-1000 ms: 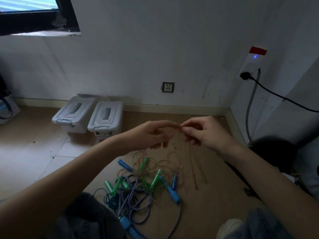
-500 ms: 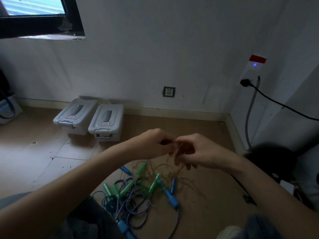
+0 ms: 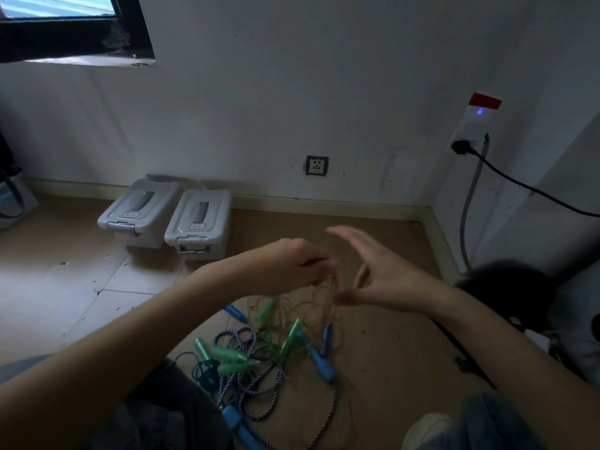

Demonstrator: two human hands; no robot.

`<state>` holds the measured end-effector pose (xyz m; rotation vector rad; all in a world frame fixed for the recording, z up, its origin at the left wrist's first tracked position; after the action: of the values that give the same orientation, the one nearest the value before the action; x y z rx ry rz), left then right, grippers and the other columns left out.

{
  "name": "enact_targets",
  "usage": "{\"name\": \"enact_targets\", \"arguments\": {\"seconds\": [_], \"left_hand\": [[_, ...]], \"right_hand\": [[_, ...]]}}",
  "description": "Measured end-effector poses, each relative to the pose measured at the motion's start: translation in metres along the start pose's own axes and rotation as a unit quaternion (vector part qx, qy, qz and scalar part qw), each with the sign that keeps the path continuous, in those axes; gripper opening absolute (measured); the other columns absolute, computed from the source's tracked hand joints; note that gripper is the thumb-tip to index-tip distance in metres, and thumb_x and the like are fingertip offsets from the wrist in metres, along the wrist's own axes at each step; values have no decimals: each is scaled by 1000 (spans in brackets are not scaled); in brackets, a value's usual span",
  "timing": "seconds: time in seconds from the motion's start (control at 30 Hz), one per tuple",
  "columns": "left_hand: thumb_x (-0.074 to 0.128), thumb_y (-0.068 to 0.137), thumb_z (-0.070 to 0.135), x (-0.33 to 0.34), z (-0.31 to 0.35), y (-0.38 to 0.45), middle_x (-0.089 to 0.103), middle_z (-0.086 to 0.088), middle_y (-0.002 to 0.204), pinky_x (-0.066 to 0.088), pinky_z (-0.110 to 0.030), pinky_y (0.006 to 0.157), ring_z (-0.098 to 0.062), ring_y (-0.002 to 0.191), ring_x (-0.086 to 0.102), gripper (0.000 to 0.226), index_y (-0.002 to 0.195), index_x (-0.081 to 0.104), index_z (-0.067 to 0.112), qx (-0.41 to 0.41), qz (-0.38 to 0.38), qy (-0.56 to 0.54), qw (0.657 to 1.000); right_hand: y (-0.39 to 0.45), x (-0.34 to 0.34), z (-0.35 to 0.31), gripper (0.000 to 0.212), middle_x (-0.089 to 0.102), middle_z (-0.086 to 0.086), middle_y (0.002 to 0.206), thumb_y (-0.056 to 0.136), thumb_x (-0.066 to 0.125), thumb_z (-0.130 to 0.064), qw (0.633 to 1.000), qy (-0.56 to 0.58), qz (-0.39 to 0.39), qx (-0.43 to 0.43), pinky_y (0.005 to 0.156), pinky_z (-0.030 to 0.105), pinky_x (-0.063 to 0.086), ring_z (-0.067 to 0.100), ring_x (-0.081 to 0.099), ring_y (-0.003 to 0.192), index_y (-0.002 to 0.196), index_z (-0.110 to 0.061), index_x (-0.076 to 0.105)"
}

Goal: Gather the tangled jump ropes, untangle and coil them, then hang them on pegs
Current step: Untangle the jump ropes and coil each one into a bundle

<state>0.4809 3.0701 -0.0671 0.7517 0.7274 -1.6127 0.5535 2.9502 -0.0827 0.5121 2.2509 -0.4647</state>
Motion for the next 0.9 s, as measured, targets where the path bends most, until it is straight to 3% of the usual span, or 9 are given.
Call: {"name": "enact_targets", "arguments": {"seconds": [0.1, 0.17, 0.3, 0.37, 0.5, 0.63, 0.73, 0.8, 0.9], "left_hand": [[38, 97, 27, 3, -4, 1, 46, 8, 59, 38, -10, 48, 0, 45, 41, 32, 67, 47, 21, -22, 3, -80, 997], [36, 98, 25, 3, -17, -3, 51, 3, 65, 43, -14, 53, -6, 53, 47, 30, 74, 50, 14, -61, 1, -108, 992], [30, 100, 27, 30, -40, -14, 63, -11, 81, 45, -14, 66, -17, 68, 57, 37, 82, 54, 6, -159, -121, -35, 979], [30, 100, 28, 31, -37, -12, 58, -5, 70, 43, -16, 59, -14, 58, 53, 38, 71, 49, 11, -154, -111, -34, 981], [35, 98, 25, 17, -13, 3, 46, 8, 58, 44, -19, 50, -1, 44, 43, 35, 65, 45, 21, -63, -42, -84, 994], [39, 97, 22, 17, -7, 5, 47, 8, 58, 38, -12, 46, 1, 43, 41, 30, 69, 50, 20, -40, -35, -137, 989], [36, 98, 22, 19, -25, -3, 52, 6, 62, 46, -14, 57, -5, 54, 50, 31, 69, 49, 17, -79, -47, -133, 987], [33, 99, 22, 27, -37, -9, 56, 3, 67, 46, -17, 65, -9, 60, 54, 34, 69, 49, 15, -121, -82, -91, 985], [30, 99, 26, 27, -36, -9, 51, 3, 60, 45, -18, 57, -6, 49, 49, 39, 64, 45, 16, -129, -73, -82, 986]], "right_hand": [[3, 6, -8, 5, 67, -6, 77, 88, 61, -15, 995, 84, -30, -46, 48, 12, 42, 2, 61, 54, 90, -20, 62], [5, -12, -4, 19, 64, -3, 59, 93, 52, -6, 982, 159, 96, -38, 43, 13, 41, 3, 58, 45, 79, -15, 63], [-1, -56, 19, 17, 64, 5, 69, 93, 51, -10, 933, 215, 287, 22, 41, 9, 38, -1, 54, 42, 82, -11, 64], [-2, -48, 33, 10, 66, 9, 97, 89, 59, -17, 980, 40, 162, 111, 43, 9, 40, 0, 59, 52, 99, -16, 63], [-5, -12, 23, 91, 29, -5, 146, 73, 76, -32, 993, -88, -7, 84, 81, 21, 49, 12, 56, 105, 145, -33, 21], [1, 10, -4, 15, 69, -3, 92, 87, 62, -11, 988, 113, -104, -24, 49, 12, 45, 5, 67, 63, 98, -21, 60], [8, -18, 4, 26, 63, 4, 62, 95, 47, -6, 984, 144, 107, 11, 39, 10, 37, 2, 58, 41, 72, -13, 58], [7, -40, 16, 28, 61, 5, 62, 95, 47, -6, 965, 151, 213, 31, 39, 10, 38, 2, 55, 39, 70, -14, 57], [1, -35, 28, 11, 66, 8, 105, 88, 61, -18, 990, -11, 105, 91, 72, 24, 52, 15, 66, 81, 99, -19, 62]]}}
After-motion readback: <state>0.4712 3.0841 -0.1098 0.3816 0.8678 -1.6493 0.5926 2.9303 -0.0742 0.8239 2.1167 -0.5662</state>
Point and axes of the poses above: each hand's wrist, its own y-axis towards the middle knuckle, its own x-axis out of the palm, z = x × y, the point moved 4 cm from there along y, towards the middle knuckle
